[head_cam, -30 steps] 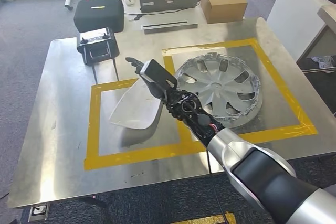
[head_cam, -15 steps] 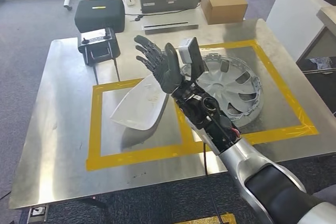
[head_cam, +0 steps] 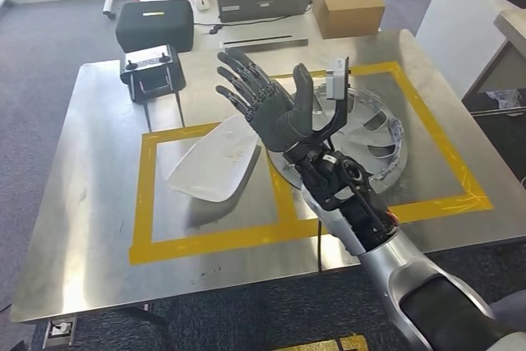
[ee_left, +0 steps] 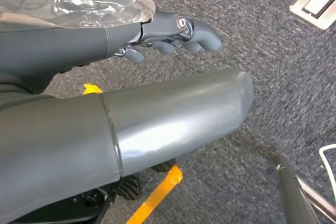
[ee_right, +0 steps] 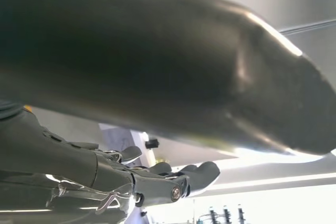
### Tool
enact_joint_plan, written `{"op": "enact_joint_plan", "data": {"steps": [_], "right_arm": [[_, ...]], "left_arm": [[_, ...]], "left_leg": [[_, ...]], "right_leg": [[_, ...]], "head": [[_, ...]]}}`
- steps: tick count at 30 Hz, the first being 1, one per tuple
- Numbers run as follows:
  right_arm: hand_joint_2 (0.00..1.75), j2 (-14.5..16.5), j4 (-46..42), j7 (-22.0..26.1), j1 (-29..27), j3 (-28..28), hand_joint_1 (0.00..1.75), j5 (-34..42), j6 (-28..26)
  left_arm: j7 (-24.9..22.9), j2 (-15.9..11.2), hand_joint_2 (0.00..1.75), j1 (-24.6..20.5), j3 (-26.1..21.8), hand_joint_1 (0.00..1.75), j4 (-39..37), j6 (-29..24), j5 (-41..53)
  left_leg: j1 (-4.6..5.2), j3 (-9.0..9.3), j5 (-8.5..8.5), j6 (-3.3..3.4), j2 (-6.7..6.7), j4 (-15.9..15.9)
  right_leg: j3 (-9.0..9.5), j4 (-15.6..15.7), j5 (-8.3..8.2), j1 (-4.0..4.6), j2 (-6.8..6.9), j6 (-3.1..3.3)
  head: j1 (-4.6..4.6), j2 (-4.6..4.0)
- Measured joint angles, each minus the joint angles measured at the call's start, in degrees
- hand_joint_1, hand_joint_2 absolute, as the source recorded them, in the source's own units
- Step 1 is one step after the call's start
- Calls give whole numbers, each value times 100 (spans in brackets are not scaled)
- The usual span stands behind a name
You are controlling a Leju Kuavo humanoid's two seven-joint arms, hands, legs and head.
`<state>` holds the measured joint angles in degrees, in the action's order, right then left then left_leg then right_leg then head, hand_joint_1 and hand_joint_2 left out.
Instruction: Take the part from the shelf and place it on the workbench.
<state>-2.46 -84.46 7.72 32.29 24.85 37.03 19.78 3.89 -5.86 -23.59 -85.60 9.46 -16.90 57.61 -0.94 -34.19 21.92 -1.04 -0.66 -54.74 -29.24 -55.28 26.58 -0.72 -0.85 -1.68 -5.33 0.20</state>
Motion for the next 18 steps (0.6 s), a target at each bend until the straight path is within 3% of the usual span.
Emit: {"op": "enact_joint_plan", "data": {"steps": [2, 3, 6, 7, 8, 9, 11, 13, 14, 16, 17, 18], "right_arm": [[0, -15, -60, -1, -28, -2, 0, 0, 0], [0, -18, -91, -1, -35, -2, 0, 0, 2], [0, -30, -189, -20, -93, 0, 0, 1, 18], [0, -35, -216, -27, -123, 2, 0, 1, 31], [0, -38, -237, -28, -146, 5, 0, 2, 46], [0, -40, -250, -26, -155, 8, 0, 2, 62], [0, -40, -263, -13, -128, 11, 0, 0, 84], [0, -40, -279, 6, -74, 13, 0, -8, 97], [0, -40, -287, 11, -49, 15, 0, -13, 100], [0, -42, -290, 10, -17, 17, 0, -24, 101], [0, -44, -290, 9, -9, 16, 0, -26, 96], [0, -46, -290, 7, -4, 15, 0, -28, 91]], "left_arm": [[-3, -9, 0, -1, 0, 0, 0, 0, 0], [-5, -13, 0, -3, 1, 0, 0, 0, 0], [-20, -14, 0, -7, 0, 0, 0, -1, -2], [-27, -14, 0, -5, 0, 0, 0, -2, -6], [-33, -14, 0, -3, -1, 0, 0, -2, -11], [-37, -13, 0, -3, -1, 0, 0, -2, -17], [-39, -24, 0, -18, -2, 0, 0, -2, -27], [-39, -42, 0, -50, -2, 0, 0, -2, -32], [-39, -50, 0, -66, -2, 0, 0, -2, -31], [-38, -48, 0, -76, -2, 0, 0, -2, -28], [-39, -45, 0, -76, -2, 0, 0, -1, -26], [-39, -41, 0, -73, -2, 0, 0, -1, -26]], "left_leg": [[-12, -60, 51, -68, 9, -53], [-16, -143, 205, -90, 19, -220], [-16, -586, 951, -123, 39, -1369], [-15, -670, 1063, -122, 39, -1682], [-11, -648, 1043, -110, 39, -1790], [-6, -510, 921, -86, 39, -1669], [28, 63, 665, 9, 44, -886], [84, 557, 612, 92, 63, -129], [112, 655, 630, 122, 68, 48], [121, 619, 533, 176, 65, 121], [107, 577, 472, 207, 67, 144], [86, 518, 399, 240, 73, 165]], "right_leg": [[-52, 17, -63, -9, 12, 104], [-97, 30, -109, -14, 20, 161], [-302, 37, -257, 7, 42, 259], [-376, 36, -309, 23, 46, 270], [-448, 35, -362, 39, 49, 275], [-517, 35, -416, 54, 50, 276], [-622, 32, -519, 76, 50, 267], [-664, 38, -605, 87, 60, 227], [-670, 49, -648, 81, 70, 193], [-688, 81, -724, 65, 84, 115], [-726, 50, -672, 62, 81, 79], [-790, -86, -499, 62, 76, 49]], "head": [[20, 0], [41, 0], [104, 0], [108, 0], [109, 0], [109, 0], [108, 0], [97, 0], [96, 0], [104, 0], [116, 0], [108, 0]]}}
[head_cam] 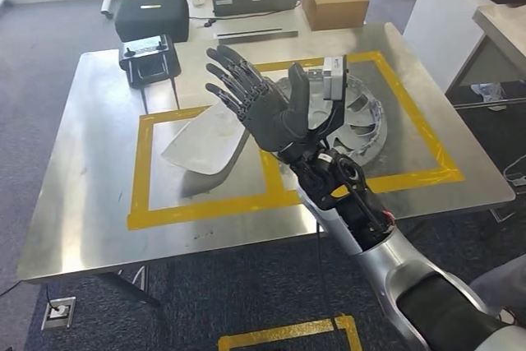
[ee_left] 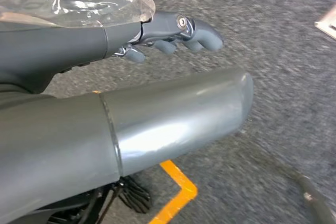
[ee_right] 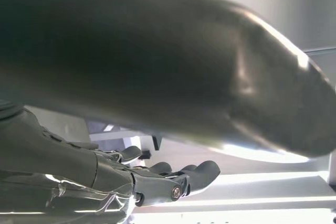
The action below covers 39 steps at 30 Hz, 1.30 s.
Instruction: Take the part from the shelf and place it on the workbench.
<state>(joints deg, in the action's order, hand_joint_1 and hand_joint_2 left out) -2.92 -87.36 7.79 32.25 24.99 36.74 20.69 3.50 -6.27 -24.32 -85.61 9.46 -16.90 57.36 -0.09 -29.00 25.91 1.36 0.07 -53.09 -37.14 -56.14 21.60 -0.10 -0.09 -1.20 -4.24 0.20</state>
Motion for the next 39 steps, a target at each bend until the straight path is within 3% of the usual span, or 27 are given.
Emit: {"op": "enact_joint_plan", "data": {"steps": [3, 4, 5, 6, 7, 8, 10, 11, 13, 14, 16, 18, 19, 20, 21, 22, 24, 26, 27, 29, 30, 31, 33, 35, 36, 37, 39], "right_arm": [[0, -3, 1, -1, 11, -1, 0, -2, -8], [0, -3, 1, 0, 11, 0, 0, -2, -8], [0, -3, 2, -1, 11, 1, 0, -2, -8], [0, -3, 2, -1, 11, 2, 0, -2, -8], [0, -3, 2, -1, 12, 2, 0, -3, -9], [0, -3, 1, -1, 16, 2, 0, -6, -12], [0, -3, -5, 0, 35, 3, 0, -14, -22], [0, -3, -9, 1, 47, 4, 0, -20, -28], [0, -3, -13, -1, 58, 9, 0, -29, -33], [0, -3, -12, -4, 63, 12, 0, -33, -35], [0, -3, -11, -7, 73, 17, 0, -35, -39], [0, -3, -11, -7, 78, 22, 0, -35, -41], [0, -3, -11, -7, 77, 26, 0, -35, -44], [0, -3, -11, -7, 75, 30, 0, -35, -51], [0, -3, -11, -7, 72, 35, 0, -35, -62], [0, -3, -12, -8, 70, 40, 0, -36, -74], [0, -3, -19, -7, 67, 50, 0, -42, -98], [0, -3, -38, -5, 68, 57, 0, -52, -120], [0, -3, -46, -4, 68, 62, 0, -58, -131], [0, -4, -49, 1, 53, 74, 0, -65, -147], [0, -6, -48, 5, 40, 79, 0, -69, -150], [0, -8, -48, 11, 26, 83, 0, -72, -148], [0, -9, -46, 31, -13, 87, 0, -74, -129], [0, -9, -39, 58, -64, 92, 0, -74, -92], [0, -9, -33, 70, -83, 94, 0, -74, -73], [0, -9, -28, 79, -93, 96, 0, -74, -60], [0, -10, -23, 90, -91, 97, 0, -74, -43]], "left_arm": [[-1, 17, 0, 9, 0, 0, 0, 3, 2], [-1, 23, 0, 16, 0, 0, 0, 4, 2], [-1, 27, 0, 22, 0, 0, 0, 5, 2], [-1, 28, 0, 28, 0, 0, 0, 5, 2], [-1, 30, 0, 33, 0, 0, 0, 5, 2], [-1, 31, 0, 35, 0, 0, 0, 5, 2], [-1, 32, 0, 34, 0, 0, 0, 5, 5], [-1, 31, 0, 32, 0, 0, 0, 5, 7], [-1, 27, 0, 28, 0, 0, 0, 5, 11], [-2, 26, 0, 29, 0, 0, 0, 5, 15], [-4, 22, 0, 31, 0, 0, 0, 5, 22], [-6, 22, 0, 30, 0, 0, 0, 5, 23], [-8, 23, 0, 30, 0, 0, 0, 7, 23], [-11, 26, 0, 32, 0, 0, 0, 9, 23], [-15, 28, 0, 33, 0, 0, 0, 10, 23], [-16, 28, 0, 32, 0, 0, 0, 11, 23], [-17, 24, 0, 20, 0, 0, 0, 11, 24], [-16, 16, 0, -4, 0, 0, 0, 12, 26], [-17, 13, 0, -12, 0, 0, 0, 13, 26], [-19, 12, 0, -5, 0, 0, 0, 13, 26], [-21, 11, 0, 2, 0, 0, 0, 13, 25], [-24, 12, 0, 8, 0, 0, 0, 12, 24], [-31, 13, 0, 12, 0, 0, 0, 8, 10], [-35, 12, 0, 23, -1, 0, 0, 4, -13], [-35, 11, 0, 32, -2, 0, 0, 3, -23], [-35, 10, 0, 41, -4, 0, 0, 3, -31], [-35, 10, 0, 52, -10, 0, 0, 3, -38]], "left_leg": [[-21, -228, -191, 42, 10, 10], [-21, -308, -252, 36, 10, 7], [-21, -388, -311, 28, 10, 2], [-22, -463, -368, 14, 9, -5], [-23, -529, -418, -2, 7, -14], [-23, -580, -460, -24, 4, -26], [-9, -651, -542, -82, -1, -50], [-3, -672, -588, -113, -1, -52], [3, -702, -684, -180, -4, -40], [-5, -736, -655, -214, -6, -65], [-23, -907, -280, -279, -12, -424], [-39, -1176, 321, -332, -12, -1225], [-43, -1278, 497, -351, -11, -1619], [-46, -1308, 527, -363, -11, -1875], [-48, -1241, 424, -366, -11, -1934], [-49, -1068, 250, -358, -11, -1781], [-38, -464, 16, -318, -12, -989], [-12, 25, 57, -244, -19, -219], [7, 115, 87, -208, -26, -42], [-2, 72, 21, -126, -22, 33], [-15, 41, -26, -82, -14, 56], [-30, 4, -76, -34, -3, 77], [-35, -85, -151, 31, 6, 69], [-32, -182, -206, 42, 7, 40], [-33, -232, -228, 36, 7, 18], [-35, -280, -244, 28, 5, -13], [-38, -370, -258, 9, 1, -87]], "right_leg": [[-271, -1063, 886, -13, -6, -73], [-305, -1412, 1027, -20, -5, -92], [-263, -1604, 1030, -26, -4, -106], [-118, -1573, 913, -34, -4, -112], [126, -1327, 748, -41, -3, -110], [437, -928, 634, -45, -6, -98], [997, -82, 624, -30, -14, -50], [1137, 168, 674, -15, -18, -19], [1148, 306, 669, -2, -12, 59], [1107, 307, 619, -10, -1, 105], [981, 320, 496, -38, 22, 202], [819, 314, 367, -36, 30, 249], [731, 308, 303, -33, 31, 252], [642, 299, 243, -31, 32, 251], [554, 286, 186, -30, 32, 244], [472, 272, 133, -29, 31, 233], [346, 246, 46, -20, 29, 197], [276, 238, -41, -6, 38, 143], [253, 246, -91, -4, 44, 112], [206, 254, -145, -11, 30, 42], [154, 165, -44, -9, 15, 11], [74, -50, 154, -8, 0, -15], [-154, -837, 714, -12, -10, -50], [-279, -1509, 1015, -24, -8, -72], [-211, -1557, 997, -34, -6, -80], [-30, -1362, 880, -45, -3, -81], [490, -575, 604, -57, -5, -64]], "head": [[-54, 0], [-63, 0], [-67, 0], [-71, 0], [-74, 0], [-83, 0], [-105, 0], [-108, 0], [-98, 0], [-89, 0], [-48, 0], [-7, 0], [1, 0], [5, 0], [9, 0], [9, 0], [10, 0], [3, 0], [3, 0], [6, 0], [-8, 0], [-34, 0], [-86, 0], [-97, 0], [-99, 0], [-101, 0], [-113, 0]]}}
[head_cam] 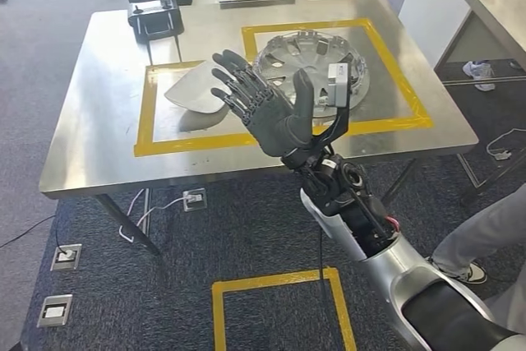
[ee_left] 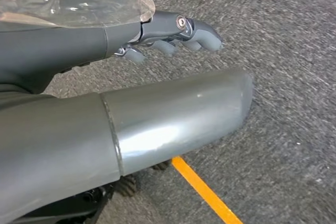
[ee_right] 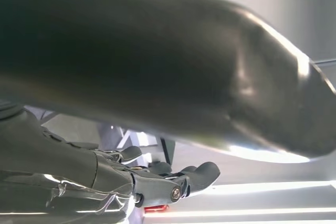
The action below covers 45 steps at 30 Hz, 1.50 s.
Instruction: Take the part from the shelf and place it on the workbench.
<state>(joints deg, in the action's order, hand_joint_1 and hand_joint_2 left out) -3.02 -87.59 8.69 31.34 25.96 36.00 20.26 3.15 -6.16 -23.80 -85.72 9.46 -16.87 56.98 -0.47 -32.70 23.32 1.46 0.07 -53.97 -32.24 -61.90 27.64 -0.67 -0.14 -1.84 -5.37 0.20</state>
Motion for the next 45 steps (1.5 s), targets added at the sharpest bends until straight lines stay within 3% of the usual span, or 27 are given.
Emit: {"op": "enact_joint_plan", "data": {"steps": [2, 6, 8, 10, 11, 12, 13, 15, 17, 19, 21, 22, 23, 25, 26, 27, 29, 31, 32, 34, 36, 37, 39, 41, 42, 43, 45], "right_arm": [[0, -1, 2, 12, 5, 1, 0, 1, 11], [0, -2, 14, 31, -26, 4, 0, 2, 29], [0, -2, 21, 36, -25, 6, 0, 2, 31], [0, -2, 20, 39, -32, 7, 0, 1, 33], [0, -2, 19, 38, -40, 7, 0, 1, 37], [0, -2, 19, 36, -49, 7, 0, 0, 42], [0, -2, 18, 31, -56, 7, 0, 0, 48], [0, -2, 13, 16, -61, 5, 0, 0, 63], [0, -2, -12, 3, -53, -1, 0, 1, 77], [0, -2, -33, -11, -33, -6, 0, 2, 85], [0, -6, -33, -25, -24, -7, 0, 2, 89], [0, -11, -32, -30, -27, -9, 0, 2, 90], [0, -17, -30, -34, -33, -10, 0, 2, 90], [0, -26, -26, -39, -36, -13, 0, 2, 90], [0, -29, -25, -39, -36, -12, 0, 2, 90], [0, -33, -23, -39, -37, -11, 0, 3, 90], [0, -40, -21, -38, -37, -8, 0, 7, 90], [0, -43, -22, -36, -28, -7, 0, 12, 90], [0, -43, -25, -33, -16, -6, 0, 15, 91], [0, -44, -32, -27, 9, -4, 0, 21, 95], [0, -45, -30, -24, 8, -3, 0, 24, 97], [0, -45, -27, -24, 4, -2, 0, 24, 97], [0, -45, -23, -25, 1, 2, 0, 24, 95], [0, -45, -23, -24, 1, 5, 0, 24, 91], [0, -45, -23, -24, 0, 6, 0, 24, 89], [0, -46, -23, -24, -1, 8, 0, 24, 87], [0, -47, -24, -24, -3, 9, 0, 24, 83]], "left_arm": [[6, -3, 0, -2, -8, 0, 0, 0, -3], [16, -20, 0, 21, -13, 0, -1, 0, -10], [17, -31, 0, 28, -14, 0, -1, -2, -14], [19, -32, 0, 33, -15, 0, 0, -4, -20], [19, -30, 0, 39, -16, 0, 0, -4, -22], [18, -27, 0, 44, -16, 0, 0, -4, -27], [18, -23, 0, 49, -16, 0, 0, -4, -32], [23, -28, 0, 47, -16, 0, 0, -4, -39], [34, -40, 0, 31, -16, 0, 0, -4, -41], [45, -44, 0, 16, -16, 0, 0, -4, -41], [51, -39, 0, 19, -16, 0, 0, -4, -42], [52, -38, 0, 24, -16, 0, 0, -4, -42], [53, -35, 0, 32, -16, 0, 0, -2, -43], [53, -29, 0, 41, -16, 0, 0, 5, -45], [53, -27, 0, 44, -16, 0, 0, 8, -46], [52, -26, 0, 45, -16, 0, 0, 9, -48], [52, -26, 0, 47, -16, 0, 0, 9, -51], [53, -25, 0, 51, -16, 0, 0, 10, -55], [52, -25, 0, 53, -16, 0, 0, 10, -57], [52, -33, 0, 53, -16, 0, 0, 13, -59], [52, -45, 0, 58, -16, 0, -1, 22, -67], [52, -54, 0, 64, -16, 0, -1, 26, -73], [52, -66, 0, 74, -16, 0, -1, 30, -83], [52, -73, 0, 75, -16, 0, 0, 31, -85], [52, -71, 0, 74, -16, 0, 0, 32, -86], [52, -68, 0, 74, -16, 0, 0, 33, -86], [52, -63, 0, 73, -16, 0, 0, 35, -87]], "left_leg": [[8, -82, -35, -56, -4, -63], [5, -198, -67, -218, -27, -135], [-4, -387, 304, -278, -40, -536], [-12, -660, 837, -322, -37, -1331], [-15, -749, 978, -331, -37, -1688], [-15, -762, 984, -331, -37, -1893], [-14, -680, 868, -323, -37, -1899], [-11, -224, 533, -281, -37, -1337], [16, 367, 476, -214, -37, -466], [57, 606, 509, -143, -44, -19], [48, 509, 384, -66, -35, 25], [34, 441, 312, -24, -22, 37], [18, 360, 229, 15, -9, 49], [15, 177, 74, 55, 4, 46], [16, 80, -3, 58, 5, 42], [17, -18, -79, 53, 5, 37], [17, -217, -225, 32, 5, 22], [26, -382, -361, -7, -1, -4], [34, -433, -425, -32, -4, -14], [41, -467, -565, -90, -8, 14], [36, -491, -660, -151, -16, 54], [31, -542, -553, -183, -21, -11], [8, -737, 39, -235, -26, -505], [-4, -940, 624, -279, -26, -1349], [-8, -979, 671, -293, -25, -1708], [-11, -947, 547, -300, -25, -1921], [-18, -615, 153, -289, -25, -1770]], "right_leg": [[316, 572, -101, 20, -17, 36], [285, 717, -164, 25, -11, 138], [188, 754, -253, 1, 8, 222], [49, 737, -354, 13, 17, 274], [-26, 728, -406, 20, 21, 286], [-102, 720, -460, 26, 23, 291], [-179, 710, -515, 32, 25, 291], [-311, 695, -625, 40, 21, 280], [-389, 698, -735, 60, 18, 237], [-417, 743, -866, 61, 24, 176], [-471, 779, -934, 53, 17, 111], [-529, 700, -807, 55, 9, 81], [-603, 491, -541, 56, 1, 57], [-761, -292, 166, 49, -1, 26], [-808, -720, 383, 46, 0, 16], [-798, -1027, 428, 46, 1, 10], [-538, -1081, 143, 45, 1, 18], [96, -360, -48, 55, -3, 54], [462, 163, 18, 62, -7, 81], [869, 825, 185, 93, -14, 127], [787, 917, 109, 82, 1, 189], [720, 926, 44, 67, 15, 232], [541, 930, -125, 46, 37, 315], [320, 916, -305, 50, 35, 345], [200, 901, -393, 51, 34, 341], [78, 880, -474, 51, 35, 334], [-147, 830, -618, 51, 35, 306]], "head": [[-10, 0], [-4, 0], [33, 0], [77, 0], [88, 0], [90, 0], [92, 0], [92, 0], [90, 0], [85, 0], [90, 0], [91, 0], [78, 0], [42, 0], [25, 0], [19, 0], [8, 0], [-11, 0], [-22, 0], [-23, 0], [3, 0], [21, 0], [79, 0], [112, 0], [115, 0], [118, 0], [119, 0]]}}
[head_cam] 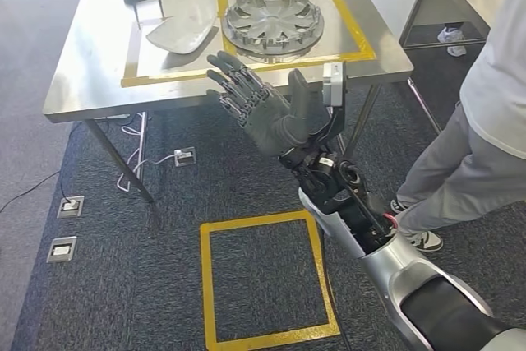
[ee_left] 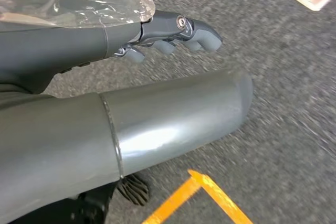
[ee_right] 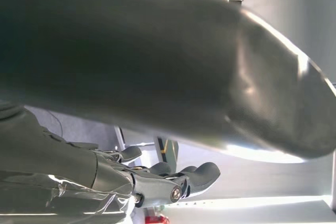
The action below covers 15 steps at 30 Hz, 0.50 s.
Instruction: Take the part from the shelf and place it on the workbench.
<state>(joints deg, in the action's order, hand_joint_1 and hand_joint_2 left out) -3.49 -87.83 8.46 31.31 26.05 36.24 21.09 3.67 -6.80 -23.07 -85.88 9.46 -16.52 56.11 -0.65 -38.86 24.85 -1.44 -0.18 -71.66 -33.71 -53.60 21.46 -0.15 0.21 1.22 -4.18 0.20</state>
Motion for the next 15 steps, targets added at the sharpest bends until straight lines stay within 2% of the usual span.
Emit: {"op": "enact_joint_plan", "data": {"steps": [1, 2, 3, 4, 5, 6, 7, 8, 9, 10, 11, 12, 13, 14, 15], "right_arm": [[0, -1, -5, -2, 0, 0, 0, 0, -4], [0, -1, -13, -5, 6, -2, 0, 0, -10], [0, -1, -24, -11, 18, -4, 0, 0, -15], [0, -1, -33, -26, 34, -5, 0, -1, -20], [0, -1, -37, -41, 50, -4, 0, -1, -23], [0, -1, -34, -58, 58, 2, 0, -1, -23], [0, -1, -26, -74, 59, 8, 0, -1, -22], [0, -1, -14, -81, 56, 14, 0, 0, -19], [0, -1, 0, -84, 53, 19, 0, 1, -15], [0, -1, 13, -83, 52, 23, 0, 3, -10], [0, -1, 25, -80, 52, 28, 0, 8, -5], [0, -1, 35, -75, 52, 31, 0, 12, -1], [0, -1, 45, -72, 51, 34, 0, 16, 3], [0, -1, 55, -70, 50, 36, 0, 18, 6], [0, -1, 61, -68, 50, 37, 0, 19, 7]], "left_arm": [[0, 0, 0, -5, 0, 0, 0, 0, -1], [0, -4, 0, -15, 0, 0, 0, 0, -3], [0, -8, 0, -32, 0, 0, 0, -1, -7], [-4, -11, 0, -50, 0, 0, 0, -2, -11], [-10, -15, 0, -63, 0, 0, 0, -4, -20], [-20, -13, 0, -67, 0, 0, 0, -5, -32], [-34, -15, 0, -62, 0, 0, 0, -8, -48], [-45, -19, 0, -53, 0, 0, 0, -9, -67], [-53, -21, 0, -46, 0, 0, 0, -10, -83], [-56, -24, 0, -45, 0, 0, 0, -11, -97], [-56, -25, 0, -43, 0, 0, 0, -12, -108], [-56, -25, 0, -42, 0, 0, 0, -13, -118], [-56, -26, 0, -41, 0, 0, 0, -18, -126], [-56, -27, 0, -39, 0, 0, 0, -21, -132], [-56, -28, 0, -36, 0, 0, 0, -25, -137]], "left_leg": [[1, 336, -39, 16, -1, 373], [11, 719, 59, 39, -5, 900], [28, 1016, 195, 71, -9, 1348], [49, 1207, 307, 101, -13, 1678], [65, 1250, 331, 138, -16, 1848], [62, 1190, 276, 182, -9, 1848], [57, 1129, 209, 228, 1, 1855], [47, 1059, 137, 279, 13, 1862], [40, 980, 61, 318, 25, 1867], [45, 891, -14, 342, 30, 1863], [49, 803, -86, 352, 30, 1858], [54, 710, -158, 353, 30, 1850], [59, 612, -227, 349, 30, 1837], [63, 512, -294, 342, 30, 1820], [67, 415, -361, 330, 27, 1800]], "right_leg": [[-86, -21, -60, 5, 0, -22], [-146, -40, -118, 13, 6, -48], [-183, -38, -186, 18, 13, -77], [-213, -24, -259, 17, 22, -107], [-240, -7, -336, 12, 29, -139], [-276, 11, -389, 3, 23, -172], [-328, -38, -321, -1, 11, -199], [-398, -201, -122, -2, -2, -223], [-487, -496, 184, -6, -12, -241], [-581, -907, 539, -7, -15, -254], [-660, -1352, 811, -10, -14, -265], [-694, -1720, 937, -11, -14, -272], [-656, -1929, 911, -10, -14, -272], [-524, -1931, 766, -10, -14, -264], [-277, -1702, 584, -7, -15, -246]], "head": [[0, 0], [-4, 0], [-10, 0], [-17, 0], [-26, 0], [-29, 0], [-25, 0], [-26, 0], [-31, 0], [-37, 0], [-51, 0], [-59, 0], [-63, 0], [-68, 0], [-73, 0]]}}
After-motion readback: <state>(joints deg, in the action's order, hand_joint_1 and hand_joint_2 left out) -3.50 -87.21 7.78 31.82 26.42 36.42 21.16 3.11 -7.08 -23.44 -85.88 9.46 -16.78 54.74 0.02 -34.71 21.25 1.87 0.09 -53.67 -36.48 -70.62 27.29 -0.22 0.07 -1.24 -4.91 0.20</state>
